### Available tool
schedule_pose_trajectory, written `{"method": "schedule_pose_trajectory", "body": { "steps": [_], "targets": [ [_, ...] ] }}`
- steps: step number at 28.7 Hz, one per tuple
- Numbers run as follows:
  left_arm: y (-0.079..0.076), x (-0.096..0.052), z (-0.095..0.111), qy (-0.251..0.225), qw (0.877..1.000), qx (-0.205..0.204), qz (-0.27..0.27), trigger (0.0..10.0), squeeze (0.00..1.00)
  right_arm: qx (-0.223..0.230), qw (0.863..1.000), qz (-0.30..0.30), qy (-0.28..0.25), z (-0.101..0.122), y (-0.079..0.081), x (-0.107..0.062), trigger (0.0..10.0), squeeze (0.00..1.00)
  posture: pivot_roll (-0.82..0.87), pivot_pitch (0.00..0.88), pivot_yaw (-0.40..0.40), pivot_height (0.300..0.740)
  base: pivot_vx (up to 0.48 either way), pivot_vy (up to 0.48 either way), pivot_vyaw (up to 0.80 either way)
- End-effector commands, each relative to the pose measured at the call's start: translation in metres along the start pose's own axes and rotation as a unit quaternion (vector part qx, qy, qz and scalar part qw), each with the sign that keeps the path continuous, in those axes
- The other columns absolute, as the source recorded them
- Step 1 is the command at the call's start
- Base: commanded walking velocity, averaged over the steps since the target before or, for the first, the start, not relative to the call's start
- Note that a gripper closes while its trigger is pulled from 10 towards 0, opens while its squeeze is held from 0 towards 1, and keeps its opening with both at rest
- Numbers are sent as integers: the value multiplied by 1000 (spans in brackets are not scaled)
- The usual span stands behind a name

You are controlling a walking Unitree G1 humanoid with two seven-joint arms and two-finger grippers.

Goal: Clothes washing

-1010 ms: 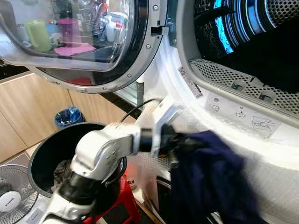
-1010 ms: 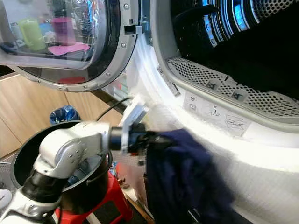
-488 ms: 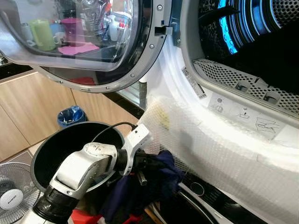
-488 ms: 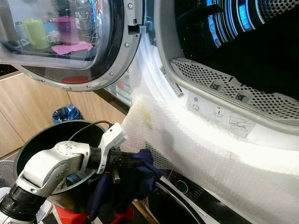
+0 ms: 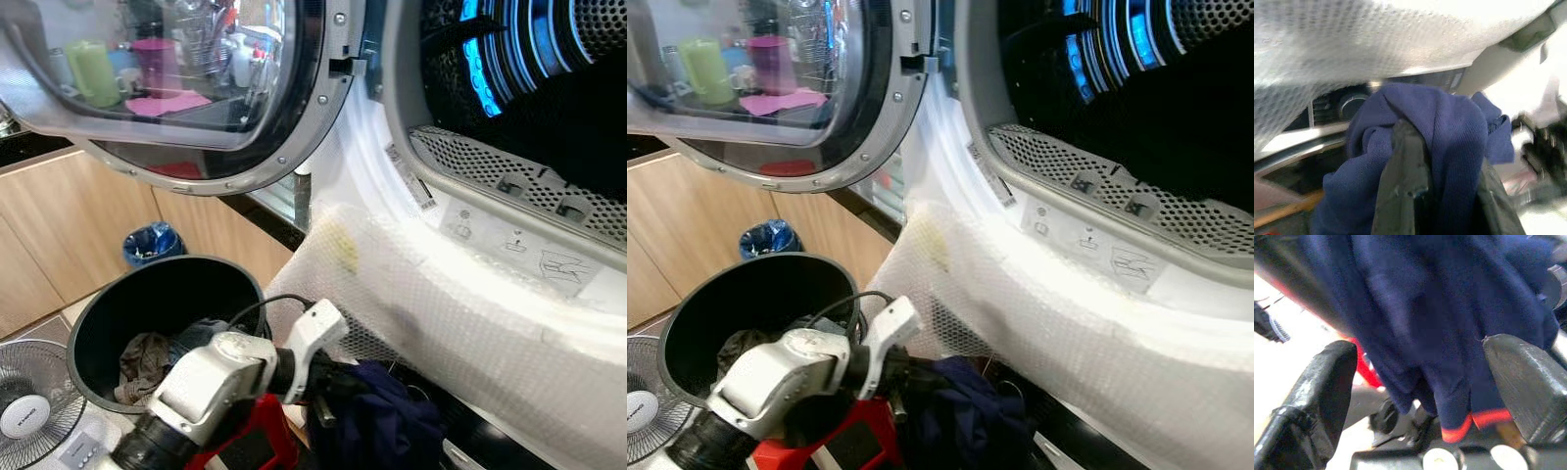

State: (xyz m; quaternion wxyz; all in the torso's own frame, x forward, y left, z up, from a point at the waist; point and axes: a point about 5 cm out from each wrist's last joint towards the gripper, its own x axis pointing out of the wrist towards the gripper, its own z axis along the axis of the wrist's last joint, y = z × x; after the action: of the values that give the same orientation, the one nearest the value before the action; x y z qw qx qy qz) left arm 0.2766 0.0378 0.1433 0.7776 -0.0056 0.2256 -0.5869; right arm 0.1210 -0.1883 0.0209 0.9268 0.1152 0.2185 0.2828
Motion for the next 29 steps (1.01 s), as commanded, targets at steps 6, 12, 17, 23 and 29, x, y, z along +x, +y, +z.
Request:
{"method": "schedule_pose_trajectory", "body": {
  "steps": [6,12,17,23,29],
  "targets": [
    [-15,16,11,-11,999,19,-33,0,0,1,999,-42,-15,6,9,14,10000,1000,95,48,-45,740,0,0,0],
    [-17,18,10,-4,999,26,-39,0,0,-10,996,-80,-43,21,9,35,10000,1000,96,40,-42,740,0,0,0],
    [-18,20,10,-5,999,26,-36,0,0,6,994,-85,-67,27,14,44,10000,0,102,34,-47,740,0,0,0],
    [-19,26,14,-11,999,24,-32,0,0,42,997,43,-49,29,42,43,10000,0,102,34,-47,740,0,0,0],
    [-20,29,18,-17,999,24,-31,0,0,49,995,71,-45,30,50,50,10000,0,98,49,-50,740,0,0,0]
  ]
}}
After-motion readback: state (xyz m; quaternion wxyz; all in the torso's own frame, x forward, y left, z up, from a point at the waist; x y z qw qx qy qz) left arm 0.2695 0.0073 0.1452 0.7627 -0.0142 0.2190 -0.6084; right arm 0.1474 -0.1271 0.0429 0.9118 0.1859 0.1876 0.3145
